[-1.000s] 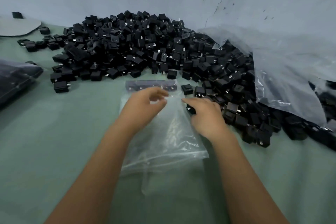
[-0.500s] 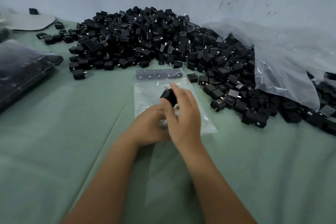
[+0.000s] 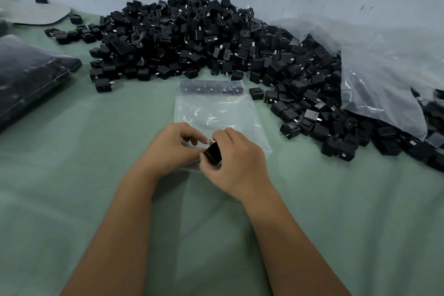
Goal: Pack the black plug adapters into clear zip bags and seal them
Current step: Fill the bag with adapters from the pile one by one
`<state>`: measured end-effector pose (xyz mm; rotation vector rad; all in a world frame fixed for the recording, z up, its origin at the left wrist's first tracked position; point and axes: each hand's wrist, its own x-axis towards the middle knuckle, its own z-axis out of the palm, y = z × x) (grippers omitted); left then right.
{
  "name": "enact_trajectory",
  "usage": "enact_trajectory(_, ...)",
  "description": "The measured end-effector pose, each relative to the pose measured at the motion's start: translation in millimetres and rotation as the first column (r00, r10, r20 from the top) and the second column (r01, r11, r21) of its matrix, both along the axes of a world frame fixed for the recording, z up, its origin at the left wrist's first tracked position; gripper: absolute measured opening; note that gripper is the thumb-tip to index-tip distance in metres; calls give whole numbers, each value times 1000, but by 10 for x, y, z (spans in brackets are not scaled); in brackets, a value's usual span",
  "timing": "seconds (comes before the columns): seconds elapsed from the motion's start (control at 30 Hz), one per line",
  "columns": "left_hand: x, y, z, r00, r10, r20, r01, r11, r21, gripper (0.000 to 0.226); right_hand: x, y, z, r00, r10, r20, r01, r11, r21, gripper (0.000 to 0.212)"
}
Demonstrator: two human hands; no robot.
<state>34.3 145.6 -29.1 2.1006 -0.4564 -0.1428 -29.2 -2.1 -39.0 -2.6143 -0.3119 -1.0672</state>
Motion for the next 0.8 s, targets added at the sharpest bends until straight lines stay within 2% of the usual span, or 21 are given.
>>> enact_trajectory(0.1,-3,4,-5,989,127,77,-119,989,-92,11,0,20,0,992,-83,-97,72,992,-106,28)
enact_trajectory(0.17,-21,-22,15,983,151,105,-130,975,-180,9,6,63,5,981,-145,-126,129,983,-128,32)
enact_trajectory(0.27,-71,-41,64,998,14,54,8,925,-380,10,28,113,30,956,-209,-206,187,975,-120,34)
enact_trajectory(0.37,-91,-21,101,991,-128,26,123,853,-507,7,43,64,35,911,-168,-376,181,983,0,27)
enact_trajectory(0.53,-78,-20,97,985,-168,38,163,840,-517,8,31,-69,61,866,-17,-499,103,984,146,11)
enact_trajectory(0.63,-78,-46,76,979,-202,38,193,834,-516,6,108,-84,43,840,18,-543,126,966,227,14)
enact_trajectory(0.73,-51,-16,58,969,-244,-41,183,819,-544,9,126,-63,13,845,10,-534,142,960,243,20)
enact_trajectory(0.8,-22,6,51,982,-176,-67,106,811,-575,15,105,-79,-14,857,7,-515,140,959,245,28)
